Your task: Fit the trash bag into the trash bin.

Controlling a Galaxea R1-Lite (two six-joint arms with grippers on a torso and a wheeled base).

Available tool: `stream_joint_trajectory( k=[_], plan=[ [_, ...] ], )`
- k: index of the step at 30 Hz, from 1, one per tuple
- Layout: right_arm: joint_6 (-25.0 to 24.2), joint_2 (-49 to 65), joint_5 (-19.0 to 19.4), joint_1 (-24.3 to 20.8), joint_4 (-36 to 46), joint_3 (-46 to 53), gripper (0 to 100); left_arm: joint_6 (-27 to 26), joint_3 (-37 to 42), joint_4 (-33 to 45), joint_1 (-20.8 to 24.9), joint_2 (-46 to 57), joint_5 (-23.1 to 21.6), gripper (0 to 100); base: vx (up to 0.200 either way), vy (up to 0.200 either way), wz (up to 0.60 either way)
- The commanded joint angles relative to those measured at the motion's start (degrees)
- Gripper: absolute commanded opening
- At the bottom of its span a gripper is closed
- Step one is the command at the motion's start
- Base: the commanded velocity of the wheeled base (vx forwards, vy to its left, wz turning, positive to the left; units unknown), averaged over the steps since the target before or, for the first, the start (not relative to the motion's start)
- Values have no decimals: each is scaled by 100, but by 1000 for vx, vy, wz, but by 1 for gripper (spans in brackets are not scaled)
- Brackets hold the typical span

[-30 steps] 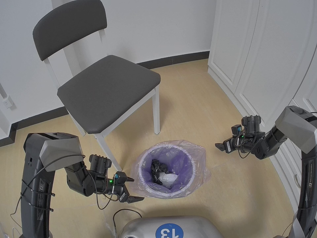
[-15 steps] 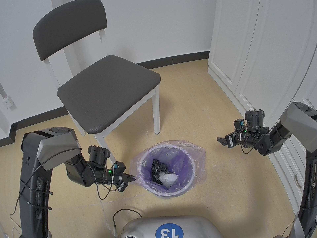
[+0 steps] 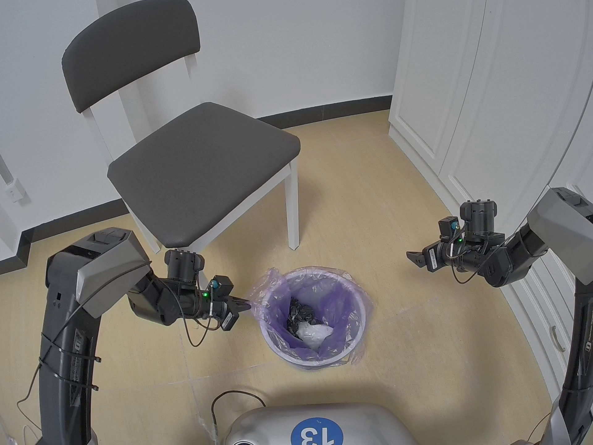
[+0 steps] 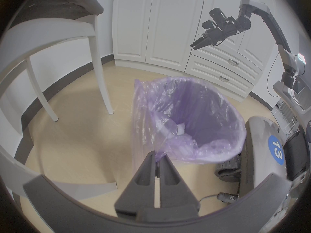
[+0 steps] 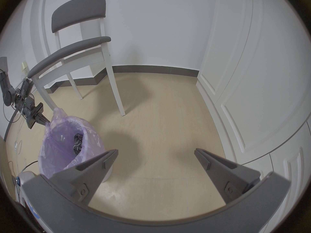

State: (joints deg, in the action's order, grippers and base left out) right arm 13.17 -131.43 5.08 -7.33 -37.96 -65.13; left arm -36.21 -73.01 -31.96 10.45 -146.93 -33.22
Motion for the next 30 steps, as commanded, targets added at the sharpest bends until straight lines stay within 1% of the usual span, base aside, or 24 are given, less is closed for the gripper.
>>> stream_joint_trajectory(
  k=[1, 4, 7, 12, 16, 18, 22, 25, 27, 29, 30],
  plan=[
    [2, -111, 1, -14, -1, -43, 100, 17, -653, 322, -104, -345, 0, 0, 0, 0, 0],
    [2, -182, 1, -32, -1, -78, 100, 17, -943, 533, -139, -433, 0, 0, 0, 0, 0],
    [2, -287, 1, -58, -1, -122, 100, 17, -1594, 1008, -254, -635, 0, 0, 0, 0, 0],
    [2, -357, 1, -67, -10, -149, 100, 17, -1875, 1263, -280, -758, 0, 0, 0, 0, 0],
    [2, -436, 1, -67, -45, -157, 100, -18, -1646, 1236, -254, -644, 0, 0, 0, 0, 0],
    [2, -454, 1, -67, -27, -175, 100, -88, -1216, 1201, -183, -406, 35, 0, 0, 0, 0],
    [11, -542, 1, -67, -10, -219, 100, -150, -750, 1219, -78, -151, 105, 0, 0, 0, 0],
    [81, -612, 1, -111, -18, -237, 100, -255, -460, 1219, -8, 7, 325, 0, 0, 0, 0],
    [107, -630, 1, -120, -1, -245, 100, -308, -425, 1210, 1, 16, 465, 0, 0, 0, 0],
    [125, -770, 1, -146, -18, -333, 100, -378, -433, 1192, -8, -64, 729, 0, 0, 0, 0],
    [125, -806, 1, -155, -10, -368, 100, -396, -433, 1210, -8, -81, 738, 0, 0, 0, 0]
  ],
)
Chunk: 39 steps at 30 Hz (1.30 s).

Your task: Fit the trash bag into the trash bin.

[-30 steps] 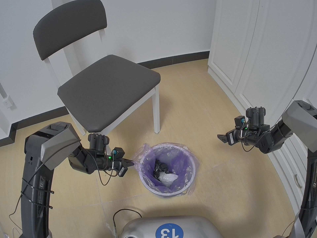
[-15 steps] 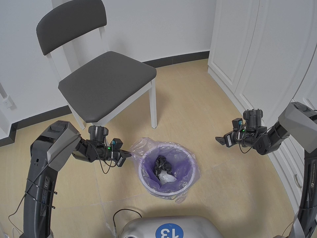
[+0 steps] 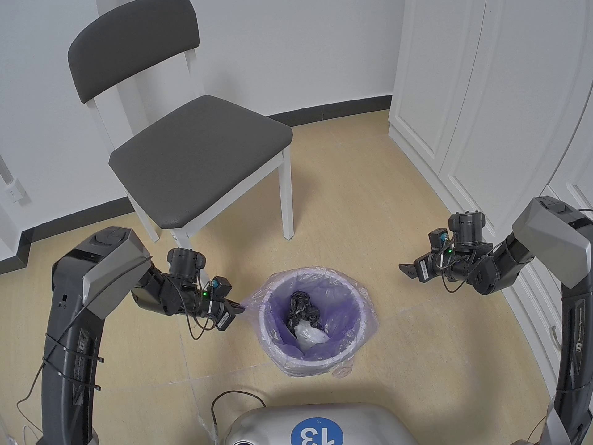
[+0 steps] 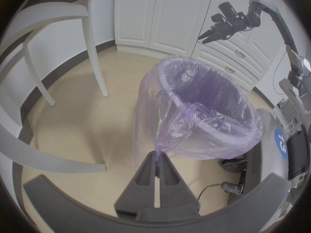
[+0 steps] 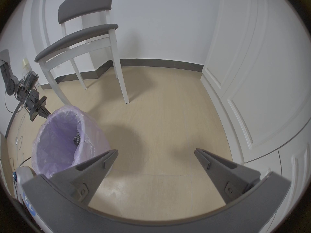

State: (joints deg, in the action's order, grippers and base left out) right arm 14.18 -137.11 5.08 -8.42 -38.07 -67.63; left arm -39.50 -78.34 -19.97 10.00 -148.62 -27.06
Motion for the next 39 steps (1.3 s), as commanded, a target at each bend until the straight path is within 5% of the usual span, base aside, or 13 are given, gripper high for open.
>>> stream_joint_trajectory(
  k=[1, 15, 27, 39],
  plan=[
    [24, -308, 1, -72, 10, -198, 100, -76, 99, 28, 29, 78, 157, 0, 0, 0, 0],
    [24, -730, 1, -186, 318, -795, 100, -102, -279, 344, 20, -10, 377, 0, 0, 0, 0],
    [24, -774, 19, -160, 300, -830, 100, -102, -709, -403, 37, -317, 412, 0, 0, 0, 0],
    [24, -985, 1, -195, 274, -1006, 100, -278, -507, 292, 29, -106, 650, 0, 0, 0, 0]
  ],
)
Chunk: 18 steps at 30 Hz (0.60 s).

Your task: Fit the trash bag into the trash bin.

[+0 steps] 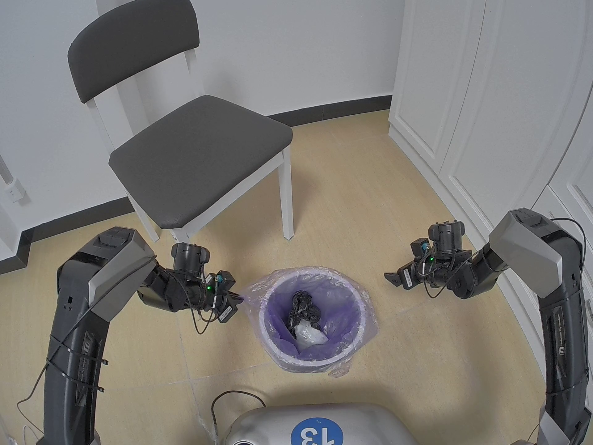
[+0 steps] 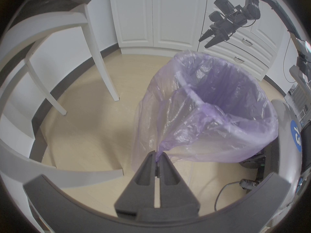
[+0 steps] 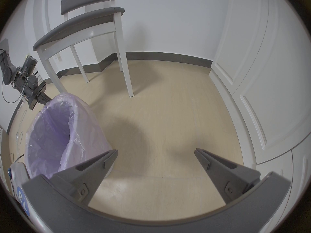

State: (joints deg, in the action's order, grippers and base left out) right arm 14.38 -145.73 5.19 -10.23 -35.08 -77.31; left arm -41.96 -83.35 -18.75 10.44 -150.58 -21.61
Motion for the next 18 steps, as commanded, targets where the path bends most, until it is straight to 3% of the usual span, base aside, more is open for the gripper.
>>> stream_joint_trajectory(
  k=[1, 5, 15, 18],
  plan=[
    [3, -149, -10, -14, -42, -38, 100, -58, -32, 293, -33, 90, 175, 0, 0, 0, 0],
    [3, -167, -10, -6, -42, -38, 100, -84, -164, 609, -121, 90, 412, 0, 0, 0, 0],
    [47, -167, -1, -32, -51, -12, 100, -67, -138, 767, -86, 116, 386, 0, 0, 0, 0],
    [117, -149, -1, -102, -60, 94, 100, -67, -243, 1181, -6, 125, 386, 0, 0, 0, 0]
  ],
)
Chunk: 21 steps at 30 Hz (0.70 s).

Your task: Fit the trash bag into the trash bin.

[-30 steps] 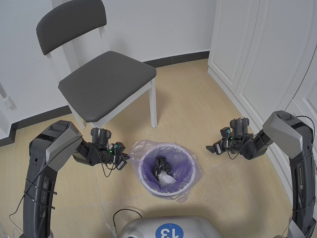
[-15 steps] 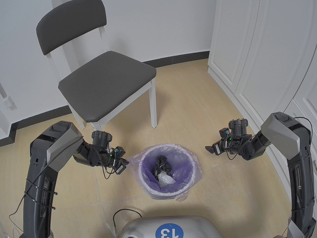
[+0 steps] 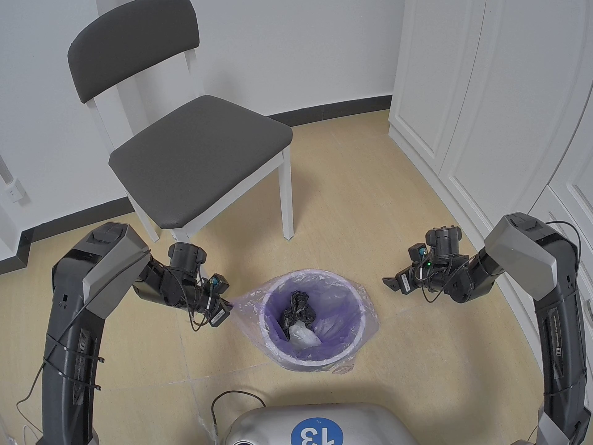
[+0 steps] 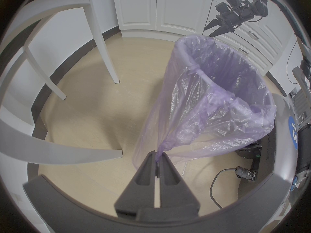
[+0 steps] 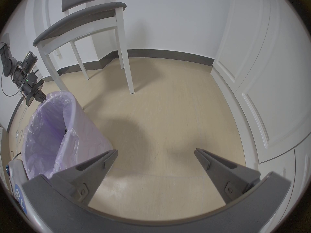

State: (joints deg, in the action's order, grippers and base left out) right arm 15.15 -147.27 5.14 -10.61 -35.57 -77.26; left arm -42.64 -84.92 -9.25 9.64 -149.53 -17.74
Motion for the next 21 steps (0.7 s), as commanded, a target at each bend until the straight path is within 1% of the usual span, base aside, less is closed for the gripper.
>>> stream_joint_trajectory(
  k=[1, 6, 8, 11, 14, 19, 21],
  plan=[
    [49, 50, 13, -100, -11, 185, 100, 2, -121, 380, 126, 20, 7, 0, 0, 0, 0],
    [172, 76, 48, -144, -11, 361, 100, -16, -183, 732, 284, 47, 16, 0, 0, 0, 0],
    [286, 85, 57, -144, -46, 431, 100, -16, -244, 1004, 433, 47, 25, 0, 0, 0, 0],
    [304, 94, 57, -144, -125, 511, 100, -16, -315, 1250, 503, 47, 42, 0, 0, 0, 0],
    [330, 94, 57, -144, -187, 563, 100, -16, -420, 1488, 521, 38, 174, 0, 0, 0, 0],
    [330, 199, 74, -144, -231, 695, 100, -16, -587, 1743, 556, 3, 649, 0, 0, 0, 0],
    [348, 287, 83, -144, -240, 783, 100, -7, -640, 1839, 556, -15, 701, 0, 0, 0, 0]
  ],
)
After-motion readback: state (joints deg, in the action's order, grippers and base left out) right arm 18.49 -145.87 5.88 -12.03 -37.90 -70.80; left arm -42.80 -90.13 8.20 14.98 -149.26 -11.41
